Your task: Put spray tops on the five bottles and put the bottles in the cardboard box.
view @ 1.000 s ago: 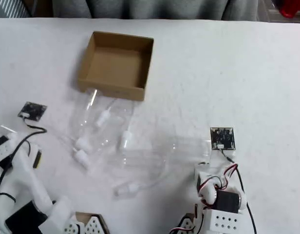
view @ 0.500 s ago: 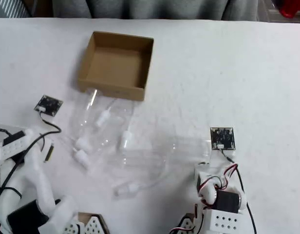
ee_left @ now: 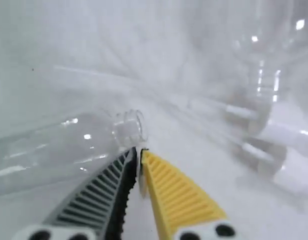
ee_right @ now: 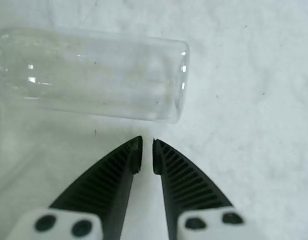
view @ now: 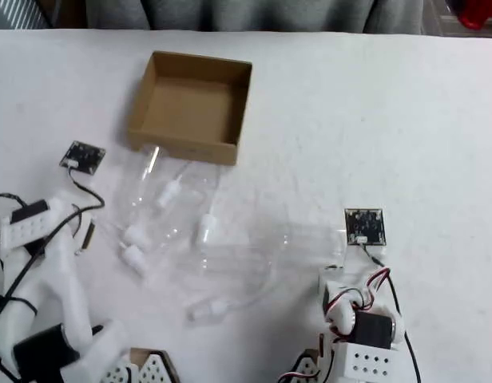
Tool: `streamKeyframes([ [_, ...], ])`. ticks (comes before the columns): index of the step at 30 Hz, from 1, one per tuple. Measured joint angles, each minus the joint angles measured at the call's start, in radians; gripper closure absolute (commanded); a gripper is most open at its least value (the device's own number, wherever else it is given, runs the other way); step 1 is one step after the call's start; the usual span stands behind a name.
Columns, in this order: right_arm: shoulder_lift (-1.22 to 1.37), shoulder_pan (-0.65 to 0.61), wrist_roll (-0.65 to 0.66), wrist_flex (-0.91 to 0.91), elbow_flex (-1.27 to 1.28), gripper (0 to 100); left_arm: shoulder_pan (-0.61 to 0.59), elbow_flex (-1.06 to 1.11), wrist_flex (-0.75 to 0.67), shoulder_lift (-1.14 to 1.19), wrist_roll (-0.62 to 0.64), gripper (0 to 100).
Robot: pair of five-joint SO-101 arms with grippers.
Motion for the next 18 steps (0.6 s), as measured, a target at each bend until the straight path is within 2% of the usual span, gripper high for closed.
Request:
streamKeyframes([
  [11, 0.0, 0.0, 0.0, 0.0, 0.0, 98.4, -0.002, -0.368, 0.16, 0.423, 0.003, 98],
  [18, 0.0, 0.0, 0.0, 0.0, 0.0, 98.4, -0.002, -0.428, 0.198, 0.456, 0.005, 98],
])
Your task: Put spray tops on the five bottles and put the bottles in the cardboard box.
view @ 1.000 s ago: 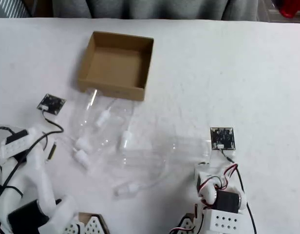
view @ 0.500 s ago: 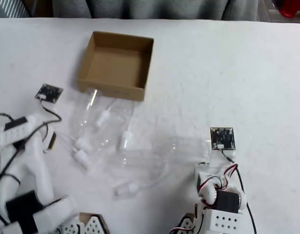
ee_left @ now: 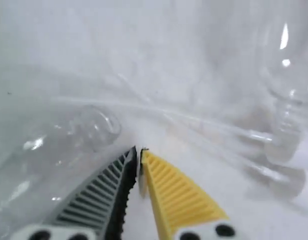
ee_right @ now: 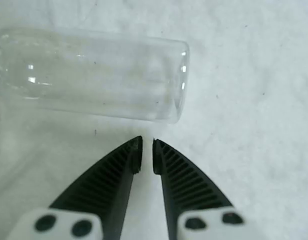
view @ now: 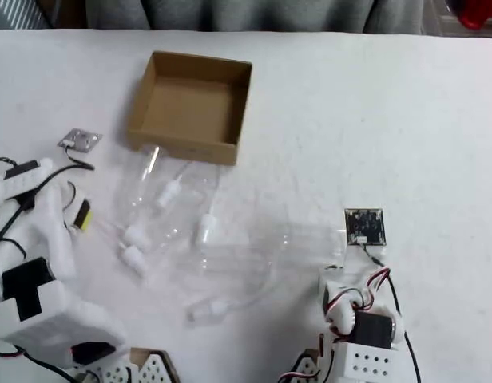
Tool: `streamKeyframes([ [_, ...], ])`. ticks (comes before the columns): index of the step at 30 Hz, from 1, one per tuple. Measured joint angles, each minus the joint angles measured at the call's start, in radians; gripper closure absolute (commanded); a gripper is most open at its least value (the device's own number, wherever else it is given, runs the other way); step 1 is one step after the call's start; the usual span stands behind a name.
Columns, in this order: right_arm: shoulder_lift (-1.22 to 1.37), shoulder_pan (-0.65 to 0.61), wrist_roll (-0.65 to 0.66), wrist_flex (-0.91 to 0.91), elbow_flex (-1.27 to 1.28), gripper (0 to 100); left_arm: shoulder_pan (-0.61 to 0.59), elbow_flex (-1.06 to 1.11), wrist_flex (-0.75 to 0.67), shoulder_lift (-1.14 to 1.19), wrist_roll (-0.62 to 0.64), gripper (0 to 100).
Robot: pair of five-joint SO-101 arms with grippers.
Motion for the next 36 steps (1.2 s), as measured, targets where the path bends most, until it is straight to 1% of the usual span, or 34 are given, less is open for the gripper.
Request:
streamKeyframes([
  [2, 0.0, 0.0, 0.0, 0.0, 0.0, 98.4, 0.002, 0.0, 0.0, -0.003, -0.009, 98],
  [8, 0.0, 0.0, 0.0, 0.0, 0.0, 98.4, 0.002, -0.057, 0.002, -0.003, -0.135, 97],
  [13, 0.0, 0.0, 0.0, 0.0, 0.0, 98.4, 0.002, -0.117, 0.002, -0.003, -0.158, 87],
  [15, 0.0, 0.0, 0.0, 0.0, 0.0, 98.4, -0.006, -0.127, 0.002, -0.003, -0.178, 86],
  [21, 0.0, 0.0, 0.0, 0.0, 0.0, 98.4, -0.038, -0.135, 0.002, -0.003, -0.278, 86],
  [26, 0.0, 0.0, 0.0, 0.0, 0.0, 98.4, -0.092, -0.186, 0.002, -0.003, -0.336, 85],
  [29, 0.0, 0.0, 0.0, 0.0, 0.0, 98.4, -0.124, -0.222, 0.005, -0.003, -0.377, 80],
  [32, 0.0, 0.0, 0.0, 0.0, 0.0, 98.4, -0.146, -0.262, 0.044, -0.003, -0.436, 75],
  [36, 0.0, 0.0, 0.0, 0.0, 0.0, 98.4, -0.158, -0.307, 0.078, -0.003, -0.473, 74],
])
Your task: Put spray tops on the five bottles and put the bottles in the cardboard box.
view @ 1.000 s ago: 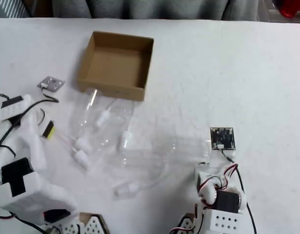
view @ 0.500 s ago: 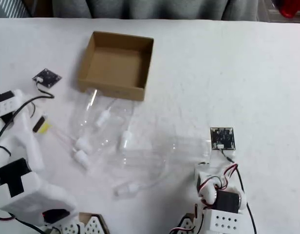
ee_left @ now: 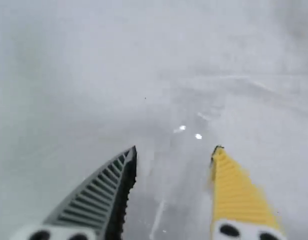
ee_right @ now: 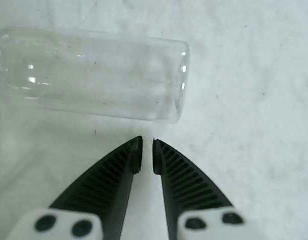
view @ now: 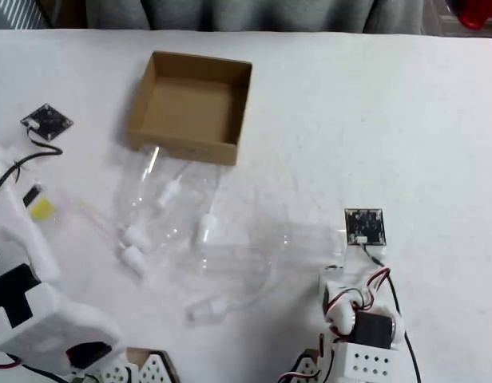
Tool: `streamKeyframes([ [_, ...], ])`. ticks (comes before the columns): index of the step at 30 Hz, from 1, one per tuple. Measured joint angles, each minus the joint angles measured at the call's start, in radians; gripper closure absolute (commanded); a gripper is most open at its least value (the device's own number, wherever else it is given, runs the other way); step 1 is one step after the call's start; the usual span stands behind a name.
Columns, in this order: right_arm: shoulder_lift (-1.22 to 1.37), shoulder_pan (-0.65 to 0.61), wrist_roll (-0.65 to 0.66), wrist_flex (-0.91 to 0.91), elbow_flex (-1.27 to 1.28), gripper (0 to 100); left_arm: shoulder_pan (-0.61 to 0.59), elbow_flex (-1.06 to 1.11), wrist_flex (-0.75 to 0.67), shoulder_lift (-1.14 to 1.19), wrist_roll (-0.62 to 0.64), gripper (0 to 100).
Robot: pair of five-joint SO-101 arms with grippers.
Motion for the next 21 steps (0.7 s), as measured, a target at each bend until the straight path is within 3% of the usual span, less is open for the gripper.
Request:
streamKeyframes([
  [16, 0.0, 0.0, 0.0, 0.0, 0.0, 98.4, 0.0, 0.04, 0.014, -0.037, -0.078, 74],
  [21, 0.0, 0.034, 0.002, 0.0, 0.0, 98.4, 0.006, 0.048, 0.135, -0.199, 0.035, 75],
])
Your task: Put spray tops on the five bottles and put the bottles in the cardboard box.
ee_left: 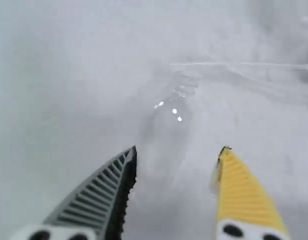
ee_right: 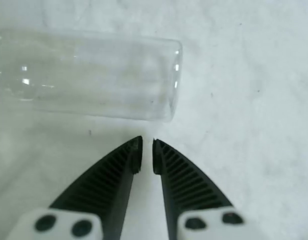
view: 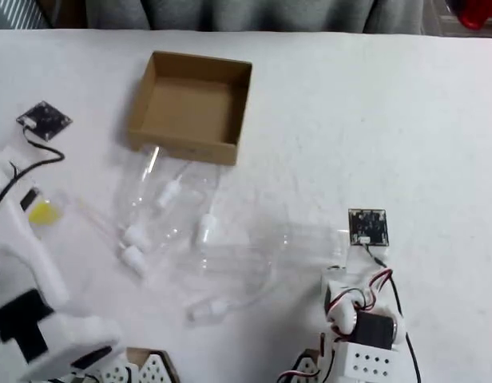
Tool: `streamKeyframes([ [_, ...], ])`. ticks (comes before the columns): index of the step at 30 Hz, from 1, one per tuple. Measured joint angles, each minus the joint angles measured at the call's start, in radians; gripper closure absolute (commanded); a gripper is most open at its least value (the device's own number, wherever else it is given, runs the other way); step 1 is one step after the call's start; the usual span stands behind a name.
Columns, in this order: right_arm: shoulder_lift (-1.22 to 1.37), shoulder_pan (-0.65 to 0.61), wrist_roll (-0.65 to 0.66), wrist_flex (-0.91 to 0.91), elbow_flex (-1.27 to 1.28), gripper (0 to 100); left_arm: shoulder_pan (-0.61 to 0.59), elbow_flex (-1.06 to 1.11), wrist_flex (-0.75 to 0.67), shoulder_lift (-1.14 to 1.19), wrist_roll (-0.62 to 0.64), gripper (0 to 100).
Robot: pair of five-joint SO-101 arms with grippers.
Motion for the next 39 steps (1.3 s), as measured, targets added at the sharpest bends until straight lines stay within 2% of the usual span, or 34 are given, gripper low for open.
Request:
streamKeyframes([
  [4, 0.0, 0.026, 0.132, 0.0, 0.0, 98.3, 0.049, 0.02, 0.123, -0.135, 0.166, 75],
  [8, 0.0, 0.051, 0.295, 0.0, 0.0, 98.3, 0.087, 0.167, 0.15, -0.275, 0.324, 75],
  [16, 0.0, 0.058, 0.296, 0.0, 0.0, 98.3, 0.164, 0.611, 0.1, -0.71, 0.493, 75],
  [22, 0.0, 0.058, 0.296, 0.0, 0.0, 98.3, 0.183, 0.838, 0.094, -0.951, 0.519, 75],
  [32, 0.0, 0.058, 0.296, 0.0, 0.0, 98.3, 0.183, 1.109, -0.068, -1.092, 0.525, 75],
  [39, 0.003, 0.058, 0.296, -0.164, -0.005, 98.4, 0.183, 1.178, -0.089, -1.204, 0.525, 75],
])
